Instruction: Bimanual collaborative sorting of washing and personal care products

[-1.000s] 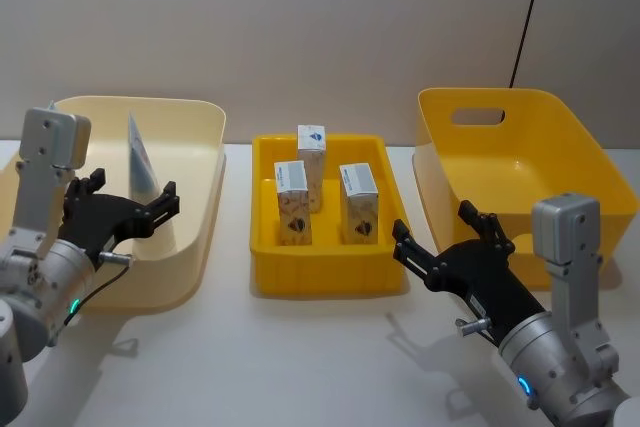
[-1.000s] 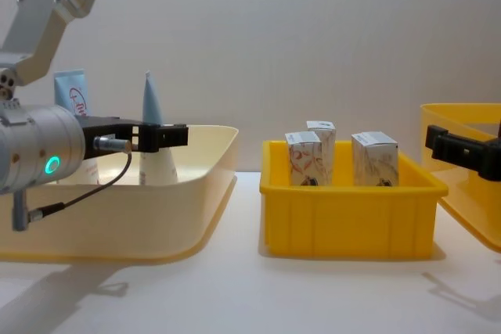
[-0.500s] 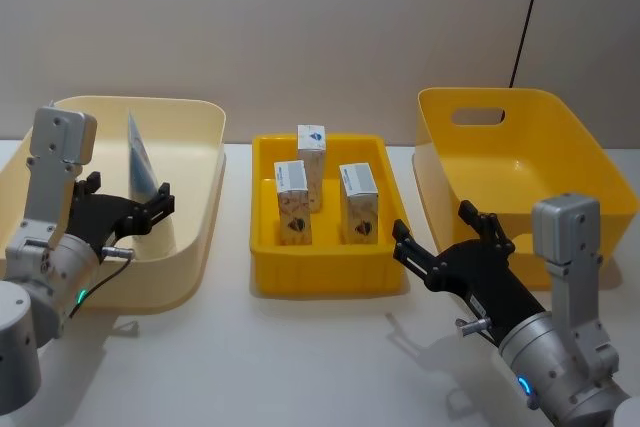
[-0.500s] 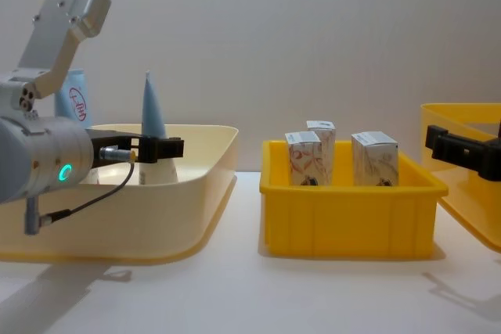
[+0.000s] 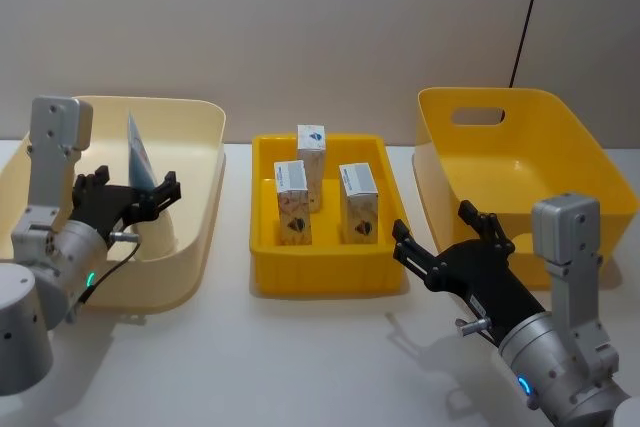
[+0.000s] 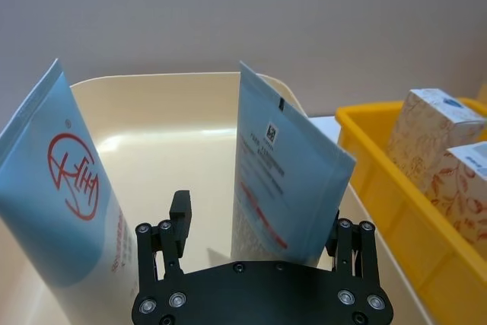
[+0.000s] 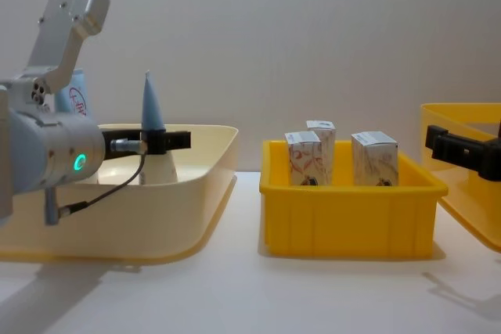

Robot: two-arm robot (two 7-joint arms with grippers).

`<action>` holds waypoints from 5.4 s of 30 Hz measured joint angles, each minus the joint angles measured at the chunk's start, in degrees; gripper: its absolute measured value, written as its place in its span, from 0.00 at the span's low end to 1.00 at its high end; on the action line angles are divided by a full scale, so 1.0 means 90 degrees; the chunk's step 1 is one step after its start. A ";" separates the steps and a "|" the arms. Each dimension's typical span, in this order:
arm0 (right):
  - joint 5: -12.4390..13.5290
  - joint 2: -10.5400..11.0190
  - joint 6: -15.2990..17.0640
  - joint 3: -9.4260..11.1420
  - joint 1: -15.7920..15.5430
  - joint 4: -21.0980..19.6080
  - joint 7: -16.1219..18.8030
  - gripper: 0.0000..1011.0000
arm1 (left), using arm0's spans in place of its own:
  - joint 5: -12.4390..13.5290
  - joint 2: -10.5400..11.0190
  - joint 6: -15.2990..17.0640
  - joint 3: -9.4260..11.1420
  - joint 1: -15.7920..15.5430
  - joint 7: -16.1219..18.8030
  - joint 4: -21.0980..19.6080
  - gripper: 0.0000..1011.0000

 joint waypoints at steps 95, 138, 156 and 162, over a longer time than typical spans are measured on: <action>0.0000 0.0000 0.0000 0.0000 0.0000 0.0000 0.0000 1.00 | -0.1326 0.0315 -0.0315 -0.0888 -0.0527 -0.1953 -0.0700 0.23; 0.0000 0.0000 0.0000 0.0000 0.0000 0.0000 0.0000 1.00 | -0.2985 0.0888 0.0153 -0.0351 -0.0417 -0.4853 -0.1280 0.23; 0.0000 0.0000 0.0000 0.0000 0.0000 0.0000 0.0000 1.00 | -0.2952 0.0947 0.0000 0.0614 -0.0325 -0.6011 -0.1179 0.23; 0.0000 0.0000 0.0000 0.0000 0.0000 0.0000 0.0000 1.00 | -0.2783 0.0898 -0.0195 0.0830 -0.0292 -0.6061 -0.1125 0.23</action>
